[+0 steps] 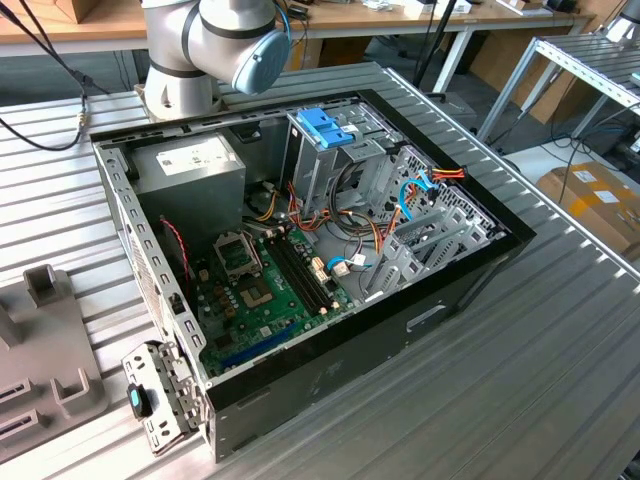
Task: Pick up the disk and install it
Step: 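Pick up the disk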
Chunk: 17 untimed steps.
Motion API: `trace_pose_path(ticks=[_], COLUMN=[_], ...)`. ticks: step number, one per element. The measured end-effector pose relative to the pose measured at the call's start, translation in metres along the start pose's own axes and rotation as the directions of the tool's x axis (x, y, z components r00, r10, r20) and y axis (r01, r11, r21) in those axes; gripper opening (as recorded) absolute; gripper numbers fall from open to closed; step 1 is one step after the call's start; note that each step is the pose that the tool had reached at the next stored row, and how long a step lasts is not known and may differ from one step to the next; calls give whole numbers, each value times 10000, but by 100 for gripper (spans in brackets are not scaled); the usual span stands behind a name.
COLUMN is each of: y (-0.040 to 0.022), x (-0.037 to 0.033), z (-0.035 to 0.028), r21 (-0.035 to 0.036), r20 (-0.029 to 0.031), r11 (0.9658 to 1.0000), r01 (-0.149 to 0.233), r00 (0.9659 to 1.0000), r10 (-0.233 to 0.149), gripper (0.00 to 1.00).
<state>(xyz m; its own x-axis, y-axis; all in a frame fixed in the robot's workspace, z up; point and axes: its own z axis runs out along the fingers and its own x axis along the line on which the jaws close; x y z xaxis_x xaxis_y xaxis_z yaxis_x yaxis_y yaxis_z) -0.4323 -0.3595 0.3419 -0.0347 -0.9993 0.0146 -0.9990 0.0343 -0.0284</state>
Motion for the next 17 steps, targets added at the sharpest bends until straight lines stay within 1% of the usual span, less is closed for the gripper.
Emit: trace_pose_path(ticks=[4, 7, 13, 17], y=[0, 1, 3, 5], x=[0, 0, -1, -2], z=[1, 23, 107, 179], r21=[-1, 1, 0, 1], r20=[-1, 1, 0, 0], r11=[10000, 10000, 10000, 10000], r01=[2, 2, 2, 2], r00=[10000, 10000, 10000, 10000], r10=[-2, -2, -2, -2], gripper=[72, 72, 72, 72])
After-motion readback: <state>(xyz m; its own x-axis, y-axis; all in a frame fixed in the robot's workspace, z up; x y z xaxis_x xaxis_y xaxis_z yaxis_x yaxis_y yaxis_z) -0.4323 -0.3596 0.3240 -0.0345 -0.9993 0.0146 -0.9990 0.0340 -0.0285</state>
